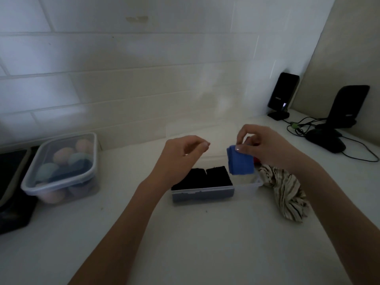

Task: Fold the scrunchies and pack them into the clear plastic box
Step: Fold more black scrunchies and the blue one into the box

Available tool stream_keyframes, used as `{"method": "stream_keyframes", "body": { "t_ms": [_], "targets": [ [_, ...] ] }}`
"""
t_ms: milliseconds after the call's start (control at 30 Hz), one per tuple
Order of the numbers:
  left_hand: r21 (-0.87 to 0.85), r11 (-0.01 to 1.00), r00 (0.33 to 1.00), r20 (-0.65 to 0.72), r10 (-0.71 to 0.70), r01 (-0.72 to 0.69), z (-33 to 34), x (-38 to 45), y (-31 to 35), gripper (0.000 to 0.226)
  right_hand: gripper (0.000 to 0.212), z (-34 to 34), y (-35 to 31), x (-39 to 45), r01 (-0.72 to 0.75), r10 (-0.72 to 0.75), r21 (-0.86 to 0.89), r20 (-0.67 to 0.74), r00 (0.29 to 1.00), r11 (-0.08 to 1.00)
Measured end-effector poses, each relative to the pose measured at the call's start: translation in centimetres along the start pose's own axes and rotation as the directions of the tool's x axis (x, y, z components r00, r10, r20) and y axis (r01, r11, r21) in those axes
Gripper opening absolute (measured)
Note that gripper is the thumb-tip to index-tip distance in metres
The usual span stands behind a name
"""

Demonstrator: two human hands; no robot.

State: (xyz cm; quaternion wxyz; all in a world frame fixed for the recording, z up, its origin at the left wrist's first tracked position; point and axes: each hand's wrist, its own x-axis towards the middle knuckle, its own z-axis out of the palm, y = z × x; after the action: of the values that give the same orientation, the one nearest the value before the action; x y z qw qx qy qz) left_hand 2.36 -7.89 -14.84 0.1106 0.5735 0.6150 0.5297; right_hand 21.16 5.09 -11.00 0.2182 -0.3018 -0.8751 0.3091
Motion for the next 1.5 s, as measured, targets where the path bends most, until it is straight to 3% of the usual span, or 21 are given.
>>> {"method": "stream_keyframes", "body": {
  "t_ms": [267,467,567,667,767,867,1100,1200,1300,1400,1500],
  "targets": [
    [0.220,0.975,0.996,0.090,-0.007,-0.013,0.1,-0.2,0.0,0.022,0.011,2.5,0.6,-1.1,-0.032,0.058,-0.427,0.047,0.997,0.904],
    [0.287,0.956,0.993,0.119,0.024,-0.058,0.0,-0.3,0.3,0.024,0.006,3.1,0.3,-0.8,0.017,-0.007,-0.652,0.019,1.000,0.758],
    [0.296,0.953,0.991,0.131,0.026,-0.064,0.1,-0.3,0.3,0.024,0.011,3.1,0.4,-0.5,0.042,0.002,-0.688,0.063,0.998,0.725],
    [0.301,0.952,0.990,0.142,0.014,-0.057,0.0,-0.3,0.3,0.024,0.013,2.3,0.9,-0.5,0.026,0.076,-0.618,0.138,0.988,0.786],
    [0.320,0.946,0.990,0.142,0.009,-0.054,0.0,-0.2,0.2,0.023,0.029,1.4,0.8,-0.6,0.038,0.148,-0.587,0.265,0.953,0.808],
    [0.328,0.943,0.990,0.144,0.008,-0.056,0.0,-0.2,0.2,0.021,0.040,1.4,0.3,-0.6,0.062,0.168,-0.640,0.292,0.942,0.766],
    [0.341,0.938,0.989,0.149,0.015,-0.065,0.1,-0.3,0.3,0.021,0.042,2.7,-0.5,0.0,0.120,0.186,-0.745,0.313,0.931,0.656],
    [0.349,0.934,0.988,0.154,0.015,-0.069,0.1,-0.2,0.3,0.019,0.043,2.3,-0.3,0.1,0.107,0.208,-0.687,0.360,0.910,0.719],
    [0.340,0.939,0.988,0.154,0.006,-0.058,0.0,-0.2,0.3,0.019,0.020,1.0,0.3,0.2,0.001,0.153,-0.403,0.350,0.924,0.915],
    [0.333,0.942,0.988,0.156,-0.005,-0.048,0.1,-0.2,0.3,0.019,0.004,-0.6,1.0,0.5,-0.058,0.071,-0.115,0.115,0.991,0.992],
    [0.331,0.943,0.987,0.158,-0.018,-0.036,0.1,-0.2,0.3,0.019,0.014,-1.9,2.5,1.6,-0.098,0.086,-0.087,-0.130,0.988,0.991]
  ]
}}
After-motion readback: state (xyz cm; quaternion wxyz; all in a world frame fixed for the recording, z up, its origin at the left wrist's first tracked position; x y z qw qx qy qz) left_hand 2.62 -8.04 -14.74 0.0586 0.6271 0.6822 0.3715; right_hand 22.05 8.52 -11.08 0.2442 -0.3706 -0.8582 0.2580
